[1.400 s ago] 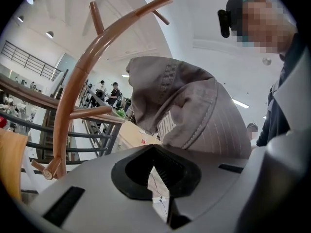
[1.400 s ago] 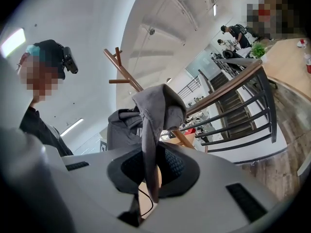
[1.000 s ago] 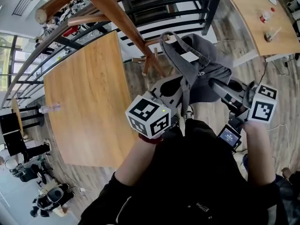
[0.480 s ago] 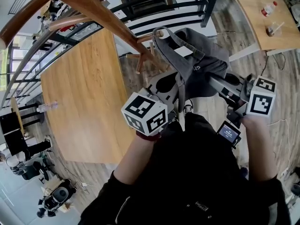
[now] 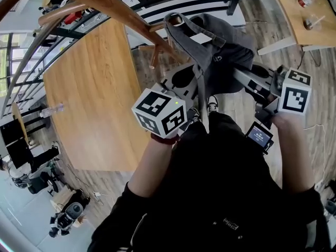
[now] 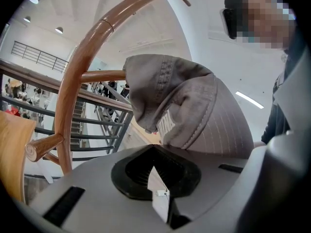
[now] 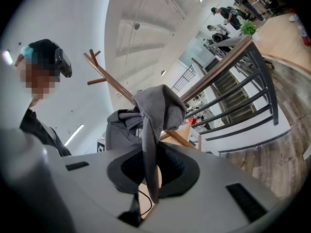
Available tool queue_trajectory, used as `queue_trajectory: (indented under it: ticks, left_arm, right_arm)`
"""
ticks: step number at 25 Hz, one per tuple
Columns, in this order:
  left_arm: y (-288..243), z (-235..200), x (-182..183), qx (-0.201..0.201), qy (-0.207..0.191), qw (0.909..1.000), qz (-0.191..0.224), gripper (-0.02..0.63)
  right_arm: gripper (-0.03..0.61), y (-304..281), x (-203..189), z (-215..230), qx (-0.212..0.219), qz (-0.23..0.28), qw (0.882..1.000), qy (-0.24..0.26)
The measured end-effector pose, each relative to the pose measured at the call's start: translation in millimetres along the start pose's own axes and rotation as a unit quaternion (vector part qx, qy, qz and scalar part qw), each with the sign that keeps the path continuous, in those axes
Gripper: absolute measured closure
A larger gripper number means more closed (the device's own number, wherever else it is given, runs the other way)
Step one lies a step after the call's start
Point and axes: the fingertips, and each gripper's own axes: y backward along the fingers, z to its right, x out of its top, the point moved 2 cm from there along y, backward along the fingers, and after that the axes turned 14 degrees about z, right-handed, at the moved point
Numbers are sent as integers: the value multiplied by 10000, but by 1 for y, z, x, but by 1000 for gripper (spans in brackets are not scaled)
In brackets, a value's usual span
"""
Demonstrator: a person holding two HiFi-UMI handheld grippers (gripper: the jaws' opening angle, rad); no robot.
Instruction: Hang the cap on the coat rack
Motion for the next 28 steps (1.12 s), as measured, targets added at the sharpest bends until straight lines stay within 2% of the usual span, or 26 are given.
queue_trajectory:
  ticks: [7, 21, 24, 28]
  left_arm:
    - [7, -11, 3, 130, 18, 9998, -120, 617]
    - [28, -36, -19, 495, 221, 9982, -275, 617]
    - [29, -38, -13, 513, 159, 9983, -228, 617]
    - [26, -29, -5, 432, -136, 9986, -259, 617]
  right_arm:
    - [540, -17, 0, -1, 31, -128, 9999, -46]
    - [538, -45, -26, 13, 111, -550, 9982, -226]
    - [538, -51, -23, 15, 202, -446, 9975, -501]
    - [538, -51, -20, 24, 340, -226, 9910, -1278]
